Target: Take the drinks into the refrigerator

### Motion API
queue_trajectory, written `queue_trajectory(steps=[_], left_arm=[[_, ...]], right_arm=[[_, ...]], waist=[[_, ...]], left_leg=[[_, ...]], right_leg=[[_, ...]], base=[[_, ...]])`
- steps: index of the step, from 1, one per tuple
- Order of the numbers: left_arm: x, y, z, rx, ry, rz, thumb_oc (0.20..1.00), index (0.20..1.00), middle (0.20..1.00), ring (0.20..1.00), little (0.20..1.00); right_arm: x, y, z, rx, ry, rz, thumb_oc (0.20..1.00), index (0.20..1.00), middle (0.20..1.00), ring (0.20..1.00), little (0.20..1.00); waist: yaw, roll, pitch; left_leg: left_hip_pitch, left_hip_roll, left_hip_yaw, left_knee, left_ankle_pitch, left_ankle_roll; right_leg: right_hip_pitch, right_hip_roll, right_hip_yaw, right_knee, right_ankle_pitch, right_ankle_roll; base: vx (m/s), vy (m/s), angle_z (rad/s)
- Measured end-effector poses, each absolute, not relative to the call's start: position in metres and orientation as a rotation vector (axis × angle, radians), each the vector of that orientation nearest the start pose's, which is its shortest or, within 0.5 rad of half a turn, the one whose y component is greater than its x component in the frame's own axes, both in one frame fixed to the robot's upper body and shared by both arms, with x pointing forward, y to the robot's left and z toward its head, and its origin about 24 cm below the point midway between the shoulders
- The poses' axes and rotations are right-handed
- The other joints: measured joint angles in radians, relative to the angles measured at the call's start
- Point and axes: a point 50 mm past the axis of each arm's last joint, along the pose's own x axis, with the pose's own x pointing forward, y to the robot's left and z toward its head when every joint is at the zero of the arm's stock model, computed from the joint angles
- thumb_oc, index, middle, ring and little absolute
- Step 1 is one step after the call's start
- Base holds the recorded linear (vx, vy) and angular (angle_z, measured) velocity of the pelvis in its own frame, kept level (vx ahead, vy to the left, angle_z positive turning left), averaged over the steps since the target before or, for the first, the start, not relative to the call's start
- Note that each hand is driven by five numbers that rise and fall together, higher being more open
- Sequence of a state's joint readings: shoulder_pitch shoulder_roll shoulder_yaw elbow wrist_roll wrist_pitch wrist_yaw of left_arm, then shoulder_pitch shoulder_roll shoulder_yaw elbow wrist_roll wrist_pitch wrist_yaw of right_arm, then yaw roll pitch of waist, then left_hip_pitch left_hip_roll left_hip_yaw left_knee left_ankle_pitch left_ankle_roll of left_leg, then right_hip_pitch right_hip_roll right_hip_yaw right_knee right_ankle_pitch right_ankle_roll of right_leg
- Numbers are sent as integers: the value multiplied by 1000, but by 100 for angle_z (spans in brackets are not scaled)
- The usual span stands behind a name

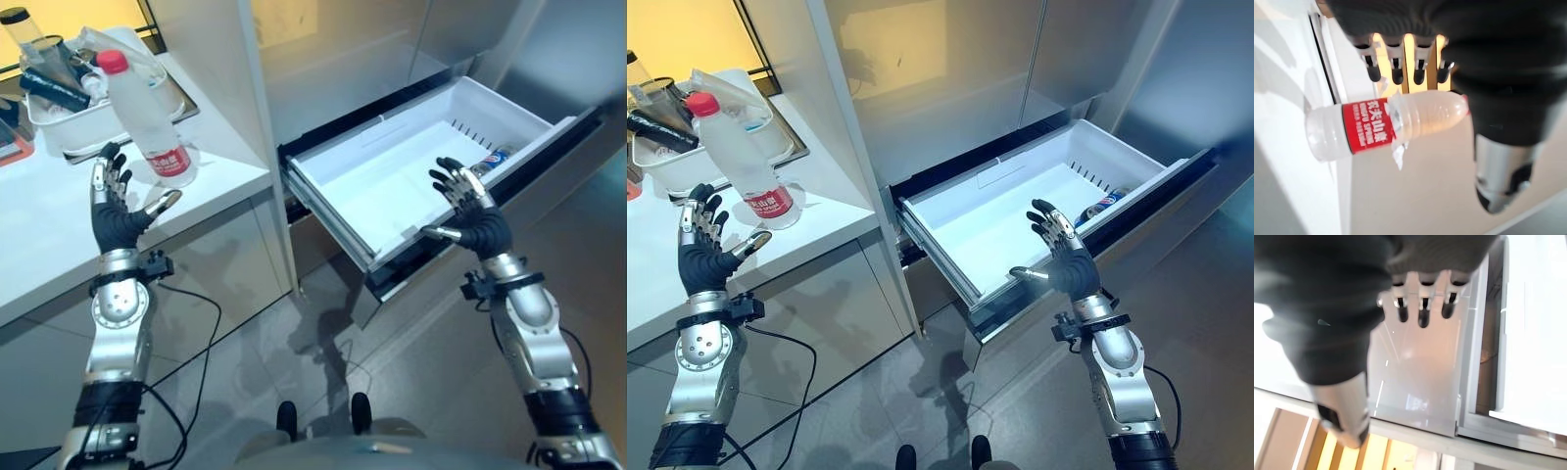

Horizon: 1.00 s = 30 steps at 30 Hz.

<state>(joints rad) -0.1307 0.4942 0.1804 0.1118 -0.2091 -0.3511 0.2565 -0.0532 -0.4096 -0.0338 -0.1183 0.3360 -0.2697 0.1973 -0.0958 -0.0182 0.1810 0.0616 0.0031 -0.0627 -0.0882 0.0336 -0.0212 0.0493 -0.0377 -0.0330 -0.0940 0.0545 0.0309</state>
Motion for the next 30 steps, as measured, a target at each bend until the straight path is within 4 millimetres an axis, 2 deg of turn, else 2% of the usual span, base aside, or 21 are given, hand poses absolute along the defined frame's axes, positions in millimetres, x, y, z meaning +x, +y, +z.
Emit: queue_trajectory(steps=[10,15,30], left_arm=[[263,285,131,233,-458,404,1000,1000,1000,1000,1000],[265,288,123,237,-400,410,1000,1000,1000,1000,1000],[277,295,124,257,-356,424,1000,1000,1000,1000,1000]], right_arm=[[249,-204,129,-109,-451,255,1000,1000,1000,1000,1000],[249,-204,128,-105,-442,269,1000,1000,1000,1000,1000],[248,-204,128,-85,-434,289,1000,1000,1000,1000,1000]], waist=[[-4,-9,-8],[-10,-13,-13],[-28,-25,-31]], left_leg=[[2,1,4,0,0,0],[5,1,4,0,0,0],[14,3,5,-1,-1,-1]], right_leg=[[0,1,3,-1,1,-1],[2,1,7,-2,1,-2],[10,2,8,-3,1,-2]], base=[[0,0,0],[19,-2,-1],[0,0,0]])
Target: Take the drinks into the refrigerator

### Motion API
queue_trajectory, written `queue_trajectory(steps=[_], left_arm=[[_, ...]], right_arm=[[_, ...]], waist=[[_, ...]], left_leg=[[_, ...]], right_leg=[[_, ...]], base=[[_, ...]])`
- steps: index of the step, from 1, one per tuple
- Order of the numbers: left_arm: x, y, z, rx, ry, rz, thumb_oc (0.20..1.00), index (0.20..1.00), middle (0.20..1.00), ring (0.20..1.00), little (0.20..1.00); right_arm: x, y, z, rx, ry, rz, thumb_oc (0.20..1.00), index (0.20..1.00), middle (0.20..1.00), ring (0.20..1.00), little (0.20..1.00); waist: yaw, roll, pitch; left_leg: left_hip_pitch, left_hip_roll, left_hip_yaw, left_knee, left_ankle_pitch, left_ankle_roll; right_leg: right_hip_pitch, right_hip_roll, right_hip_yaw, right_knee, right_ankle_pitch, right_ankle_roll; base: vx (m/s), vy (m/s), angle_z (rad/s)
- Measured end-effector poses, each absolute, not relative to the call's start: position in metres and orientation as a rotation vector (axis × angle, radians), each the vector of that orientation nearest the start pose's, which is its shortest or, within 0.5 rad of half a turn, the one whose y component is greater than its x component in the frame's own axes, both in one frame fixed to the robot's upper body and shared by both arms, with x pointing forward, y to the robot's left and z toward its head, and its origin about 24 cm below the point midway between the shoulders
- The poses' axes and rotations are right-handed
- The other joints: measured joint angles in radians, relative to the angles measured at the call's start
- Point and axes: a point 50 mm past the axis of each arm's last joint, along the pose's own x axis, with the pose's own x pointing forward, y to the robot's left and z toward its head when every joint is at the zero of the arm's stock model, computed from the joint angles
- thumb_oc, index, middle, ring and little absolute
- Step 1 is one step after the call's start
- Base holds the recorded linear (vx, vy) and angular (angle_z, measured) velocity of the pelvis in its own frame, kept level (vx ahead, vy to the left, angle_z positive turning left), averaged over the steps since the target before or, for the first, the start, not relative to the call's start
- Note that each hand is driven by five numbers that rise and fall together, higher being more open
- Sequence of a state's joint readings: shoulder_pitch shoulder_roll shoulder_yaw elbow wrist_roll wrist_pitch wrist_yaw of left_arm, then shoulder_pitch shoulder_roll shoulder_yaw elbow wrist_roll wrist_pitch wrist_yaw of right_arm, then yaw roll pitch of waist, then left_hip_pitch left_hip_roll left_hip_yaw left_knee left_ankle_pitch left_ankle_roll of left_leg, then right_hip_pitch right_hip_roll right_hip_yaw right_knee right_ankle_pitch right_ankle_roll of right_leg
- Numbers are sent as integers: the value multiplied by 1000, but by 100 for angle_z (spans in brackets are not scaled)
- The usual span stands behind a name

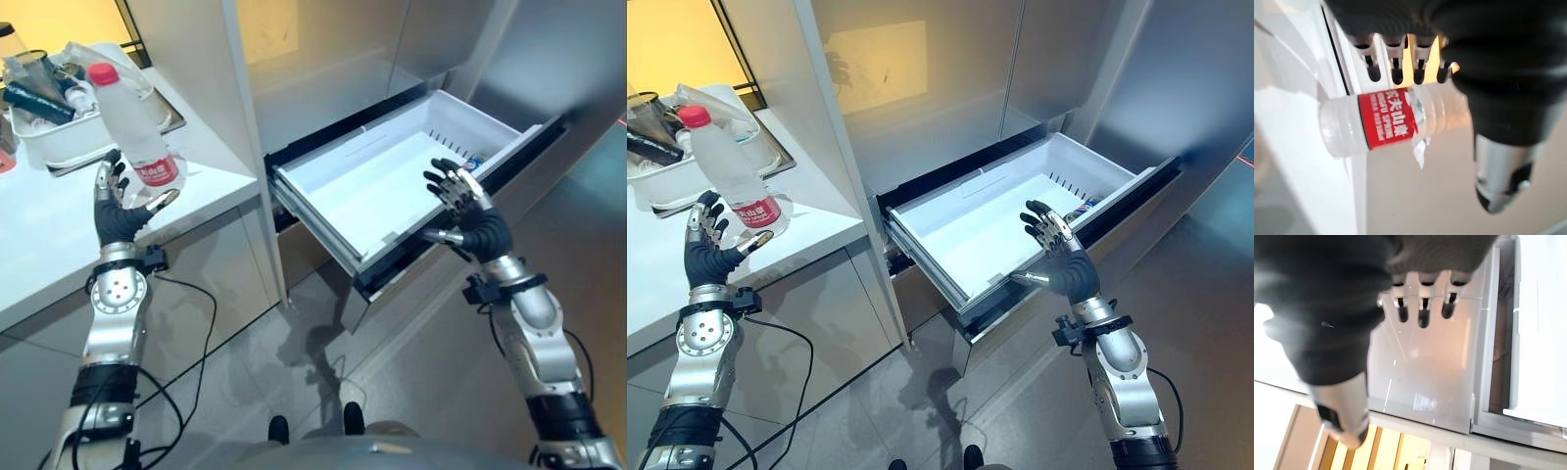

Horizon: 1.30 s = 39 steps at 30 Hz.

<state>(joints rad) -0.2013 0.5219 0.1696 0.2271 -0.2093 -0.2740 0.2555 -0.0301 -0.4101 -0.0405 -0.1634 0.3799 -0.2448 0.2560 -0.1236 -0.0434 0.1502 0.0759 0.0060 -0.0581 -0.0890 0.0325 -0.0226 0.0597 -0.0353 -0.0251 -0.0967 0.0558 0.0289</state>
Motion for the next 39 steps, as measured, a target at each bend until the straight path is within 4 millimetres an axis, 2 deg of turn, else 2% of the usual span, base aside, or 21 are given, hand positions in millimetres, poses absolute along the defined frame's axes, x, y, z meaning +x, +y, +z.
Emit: queue_trajectory(steps=[5,10,22,39], left_arm=[[283,291,119,248,-329,407,1000,1000,1000,1000,1000],[298,291,122,181,-301,407,1000,1000,1000,1000,1000],[317,283,127,170,-276,383,1000,1000,1000,1000,1000],[323,276,129,174,-275,360,1000,1000,1000,1000,1000]], right_arm=[[246,-202,131,-83,-440,303,1000,1000,1000,1000,1000],[245,-201,130,-83,-436,317,1000,1000,1000,1000,1000],[245,-200,127,-79,-414,323,1000,1000,1000,1000,1000],[245,-198,128,-81,-415,339,1000,1000,1000,1000,1000]], waist=[[3,-1,-14],[1,-14,-30],[-1,-16,-33],[-7,-17,-33]], left_leg=[[1,0,0,0,0,0],[1,0,0,0,0,0],[6,0,0,0,0,0],[3,0,0,-1,0,0]], right_leg=[[1,0,1,0,0,0],[2,0,-1,0,1,-1],[6,0,0,0,1,-1],[4,0,1,0,1,-1]], base=[[0,0,0],[0,0,0],[0,0,0],[0,0,0]])
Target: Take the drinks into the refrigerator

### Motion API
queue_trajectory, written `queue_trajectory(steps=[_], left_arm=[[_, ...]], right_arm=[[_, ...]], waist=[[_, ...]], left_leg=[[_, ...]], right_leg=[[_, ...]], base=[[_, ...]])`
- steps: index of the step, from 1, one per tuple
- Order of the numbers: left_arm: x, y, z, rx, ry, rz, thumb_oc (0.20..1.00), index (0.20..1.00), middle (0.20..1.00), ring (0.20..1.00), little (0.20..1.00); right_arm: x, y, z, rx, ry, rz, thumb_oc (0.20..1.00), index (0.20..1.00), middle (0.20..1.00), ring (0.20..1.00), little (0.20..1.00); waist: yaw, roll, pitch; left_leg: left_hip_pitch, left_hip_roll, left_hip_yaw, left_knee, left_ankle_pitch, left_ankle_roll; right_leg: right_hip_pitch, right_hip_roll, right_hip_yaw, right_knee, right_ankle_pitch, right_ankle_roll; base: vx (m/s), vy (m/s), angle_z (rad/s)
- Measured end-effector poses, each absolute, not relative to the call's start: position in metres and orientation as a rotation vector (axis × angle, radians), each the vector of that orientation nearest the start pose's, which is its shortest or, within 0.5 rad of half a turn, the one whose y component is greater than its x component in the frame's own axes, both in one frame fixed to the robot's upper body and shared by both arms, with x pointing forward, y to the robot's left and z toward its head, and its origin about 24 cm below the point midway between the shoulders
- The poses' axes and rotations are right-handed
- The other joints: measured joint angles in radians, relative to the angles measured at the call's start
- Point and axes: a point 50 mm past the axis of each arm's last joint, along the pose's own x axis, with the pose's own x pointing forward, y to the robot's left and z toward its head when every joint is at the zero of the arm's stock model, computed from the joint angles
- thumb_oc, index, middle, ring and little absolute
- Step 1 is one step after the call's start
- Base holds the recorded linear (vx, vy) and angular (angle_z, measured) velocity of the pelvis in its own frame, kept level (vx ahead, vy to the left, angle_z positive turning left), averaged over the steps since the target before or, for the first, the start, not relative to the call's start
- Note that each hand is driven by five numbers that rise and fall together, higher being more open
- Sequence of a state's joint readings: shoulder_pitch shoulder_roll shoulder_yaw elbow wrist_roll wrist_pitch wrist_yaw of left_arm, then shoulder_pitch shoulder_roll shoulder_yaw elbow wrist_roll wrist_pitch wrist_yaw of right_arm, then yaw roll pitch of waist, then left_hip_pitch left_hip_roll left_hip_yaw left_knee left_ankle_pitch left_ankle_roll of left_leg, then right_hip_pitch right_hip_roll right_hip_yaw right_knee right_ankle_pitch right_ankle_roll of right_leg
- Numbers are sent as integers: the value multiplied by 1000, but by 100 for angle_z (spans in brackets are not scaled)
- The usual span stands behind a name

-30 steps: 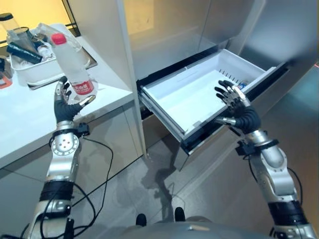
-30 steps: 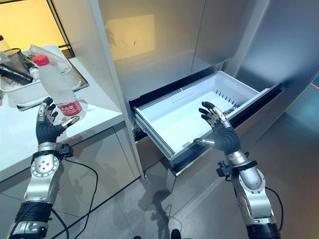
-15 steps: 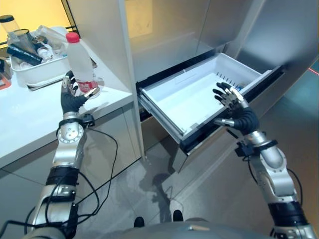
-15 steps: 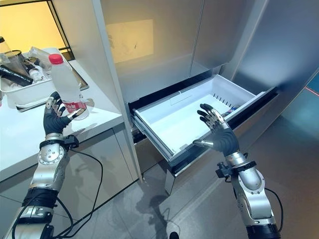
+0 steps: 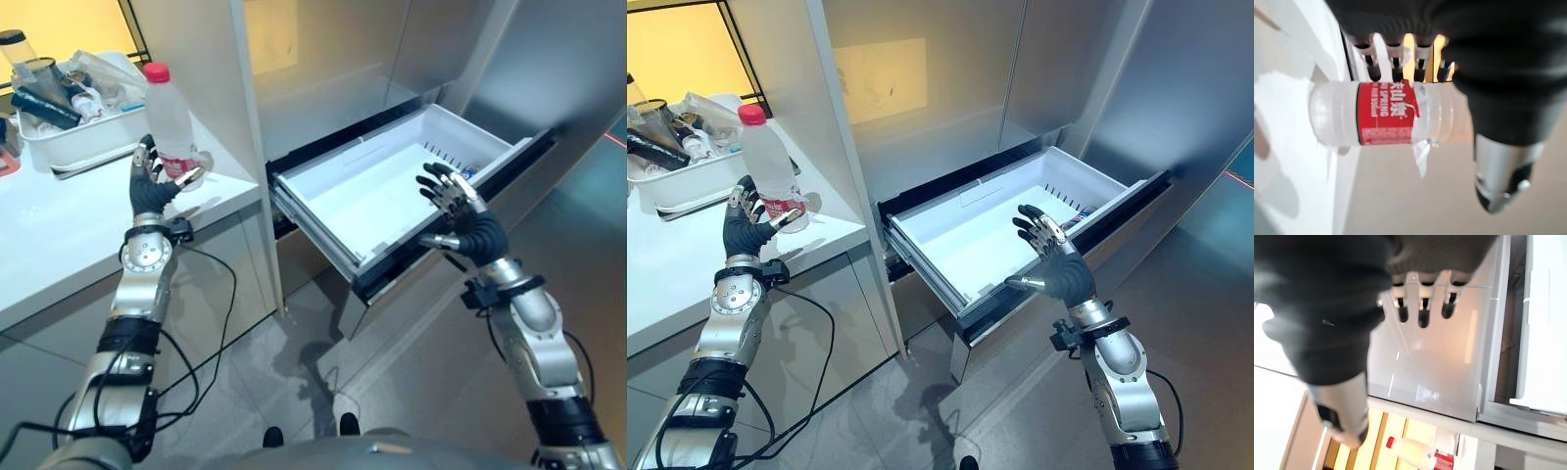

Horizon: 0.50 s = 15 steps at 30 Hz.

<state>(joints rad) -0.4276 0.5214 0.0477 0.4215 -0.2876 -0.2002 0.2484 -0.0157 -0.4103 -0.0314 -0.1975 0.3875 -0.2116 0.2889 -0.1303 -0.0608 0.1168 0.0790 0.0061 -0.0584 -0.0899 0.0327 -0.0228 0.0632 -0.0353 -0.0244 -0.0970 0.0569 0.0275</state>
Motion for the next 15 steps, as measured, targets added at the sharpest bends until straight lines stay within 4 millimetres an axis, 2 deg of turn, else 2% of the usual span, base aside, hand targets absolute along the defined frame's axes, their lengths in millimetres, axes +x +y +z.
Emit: queue_trajectory(steps=[8,15], left_arm=[[326,273,131,181,-270,354,1000,1000,1000,1000,1000],[345,260,141,275,-257,317,1000,1000,1000,1000,1000]], right_arm=[[244,-199,128,-61,-418,347,1000,1000,1000,1000,1000],[242,-193,132,-58,-437,376,1000,1000,1000,1000,1000]], waist=[[-4,-2,-1],[-21,-5,-2]], left_leg=[[-1,0,0,0,0,0],[-1,0,0,1,0,0]], right_leg=[[-2,0,4,0,0,0],[-2,0,4,0,0,0]], base=[[0,0,0],[0,0,0]])
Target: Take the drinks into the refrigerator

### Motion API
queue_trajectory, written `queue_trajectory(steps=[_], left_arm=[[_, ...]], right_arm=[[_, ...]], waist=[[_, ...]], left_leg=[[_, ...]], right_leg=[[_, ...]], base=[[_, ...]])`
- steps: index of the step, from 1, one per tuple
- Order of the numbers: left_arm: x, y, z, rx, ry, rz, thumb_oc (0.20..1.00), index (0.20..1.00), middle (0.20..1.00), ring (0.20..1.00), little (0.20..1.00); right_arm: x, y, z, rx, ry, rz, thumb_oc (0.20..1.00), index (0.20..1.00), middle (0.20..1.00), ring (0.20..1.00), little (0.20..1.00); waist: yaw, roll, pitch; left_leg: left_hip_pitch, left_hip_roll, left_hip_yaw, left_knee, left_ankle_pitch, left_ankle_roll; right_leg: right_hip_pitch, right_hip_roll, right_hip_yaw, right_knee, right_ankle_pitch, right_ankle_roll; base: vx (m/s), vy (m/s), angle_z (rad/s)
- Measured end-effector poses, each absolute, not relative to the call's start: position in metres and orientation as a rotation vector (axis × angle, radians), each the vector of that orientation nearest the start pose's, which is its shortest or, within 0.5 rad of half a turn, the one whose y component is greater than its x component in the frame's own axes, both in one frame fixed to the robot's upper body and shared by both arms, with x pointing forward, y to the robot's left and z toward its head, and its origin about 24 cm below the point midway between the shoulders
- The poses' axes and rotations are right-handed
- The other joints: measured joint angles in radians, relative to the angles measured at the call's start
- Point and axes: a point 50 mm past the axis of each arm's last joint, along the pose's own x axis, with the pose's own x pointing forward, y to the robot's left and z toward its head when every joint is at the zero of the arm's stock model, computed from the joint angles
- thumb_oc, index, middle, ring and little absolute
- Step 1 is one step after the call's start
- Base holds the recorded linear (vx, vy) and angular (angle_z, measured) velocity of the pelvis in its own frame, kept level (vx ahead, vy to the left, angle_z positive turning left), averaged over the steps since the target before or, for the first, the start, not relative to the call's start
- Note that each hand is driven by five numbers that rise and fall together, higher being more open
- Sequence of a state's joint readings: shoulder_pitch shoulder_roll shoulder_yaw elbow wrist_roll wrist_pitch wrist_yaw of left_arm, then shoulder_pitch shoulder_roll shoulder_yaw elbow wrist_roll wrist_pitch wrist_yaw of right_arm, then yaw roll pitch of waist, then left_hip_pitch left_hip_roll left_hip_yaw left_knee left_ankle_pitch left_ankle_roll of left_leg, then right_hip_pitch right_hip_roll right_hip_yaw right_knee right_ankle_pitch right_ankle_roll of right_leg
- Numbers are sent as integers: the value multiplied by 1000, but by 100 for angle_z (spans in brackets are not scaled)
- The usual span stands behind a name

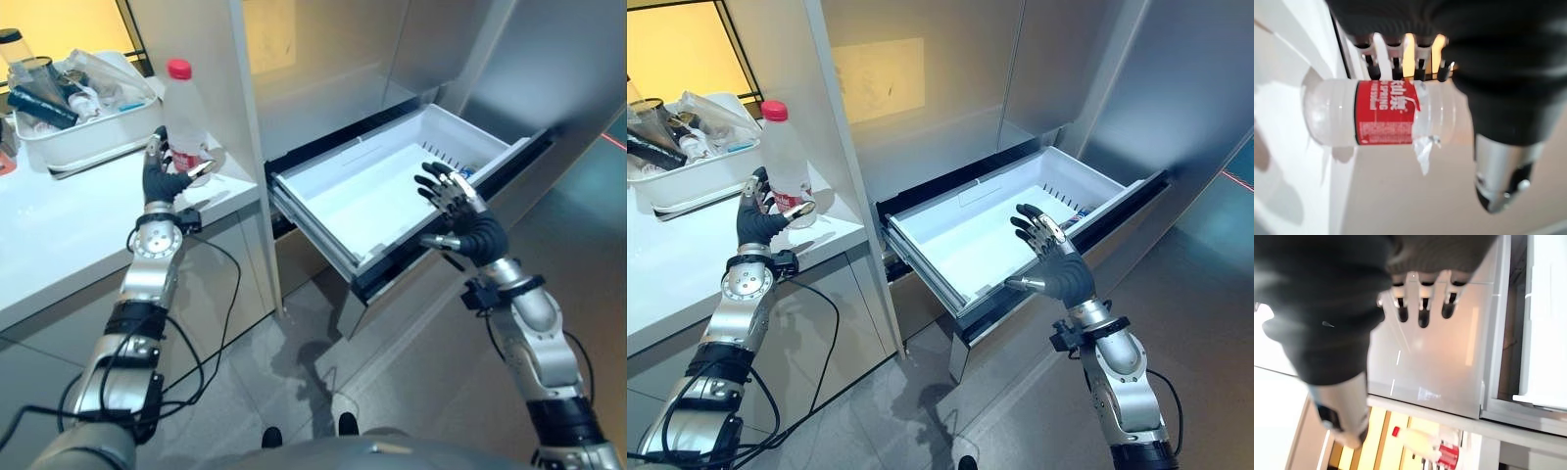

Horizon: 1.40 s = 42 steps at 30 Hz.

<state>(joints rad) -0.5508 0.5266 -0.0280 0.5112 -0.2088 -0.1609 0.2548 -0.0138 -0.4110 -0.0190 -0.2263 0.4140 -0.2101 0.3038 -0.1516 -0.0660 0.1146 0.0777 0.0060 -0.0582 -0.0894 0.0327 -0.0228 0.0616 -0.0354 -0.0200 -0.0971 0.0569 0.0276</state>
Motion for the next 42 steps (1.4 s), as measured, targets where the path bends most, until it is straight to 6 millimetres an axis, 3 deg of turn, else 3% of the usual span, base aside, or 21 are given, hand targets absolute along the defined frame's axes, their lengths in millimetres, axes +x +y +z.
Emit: queue_trajectory(steps=[8,10,11,29,34,38,39,40,42], left_arm=[[375,238,166,334,-259,247,1000,1000,1000,1000,1000],[381,239,168,338,-236,253,429,429,429,429,429],[381,240,169,346,-235,247,200,200,200,200,200],[384,246,172,381,-220,257,200,200,200,200,200],[381,246,167,281,-215,260,200,200,200,200,200],[358,236,154,125,-288,185,200,200,200,200,200],[344,235,150,57,-321,169,200,200,200,200,200],[326,230,140,-30,-342,118,200,200,200,200,200],[315,222,130,-84,-338,59,200,200,200,200,200]], right_arm=[[242,-184,130,-52,-413,436,1000,1000,1000,1000,1000],[242,-183,129,-53,-411,443,1000,1000,1000,1000,1000],[242,-182,129,-52,-409,447,1000,1000,1000,1000,1000],[241,-178,128,-28,-405,481,1000,1000,1000,1000,1000],[241,-178,128,-29,-405,480,1000,1000,1000,1000,1000],[240,-188,126,-38,-393,422,1000,1000,1000,1000,1000],[242,-195,125,-70,-384,387,1000,1000,1000,1000,1000],[243,-211,125,-124,-369,316,1000,1000,1000,1000,1000],[245,-233,124,-150,-348,213,1000,1000,1000,1000,1000]], waist=[[-28,-2,-1],[-27,-2,-1],[-28,-2,-1],[-25,7,-5],[-25,15,-10],[-17,18,-10],[-22,20,-11],[-14,21,-10],[-5,19,-10]], left_leg=[[2,0,5,0,0,0],[4,1,6,0,0,0],[5,0,7,0,0,0],[9,-2,18,1,1,-1],[9,-2,18,0,1,-1],[6,-2,16,0,1,-1],[6,-2,18,0,0,-1],[6,-3,17,0,0,-1],[6,-2,14,0,0,-1]], right_leg=[[0,1,5,0,0,0],[1,1,7,0,1,-1],[1,1,8,0,1,-1],[1,0,16,0,5,-2],[1,0,15,0,5,-2],[1,0,12,2,5,-2],[-1,-1,14,2,5,-1],[-1,-1,11,1,4,-1],[-1,-1,12,0,4,-1]], base=[[-2,-1,0],[0,0,0],[0,0,0],[-25,-5,-2],[-20,2,0],[-4,3,-1],[0,0,0],[0,0,0],[1,3,3]])
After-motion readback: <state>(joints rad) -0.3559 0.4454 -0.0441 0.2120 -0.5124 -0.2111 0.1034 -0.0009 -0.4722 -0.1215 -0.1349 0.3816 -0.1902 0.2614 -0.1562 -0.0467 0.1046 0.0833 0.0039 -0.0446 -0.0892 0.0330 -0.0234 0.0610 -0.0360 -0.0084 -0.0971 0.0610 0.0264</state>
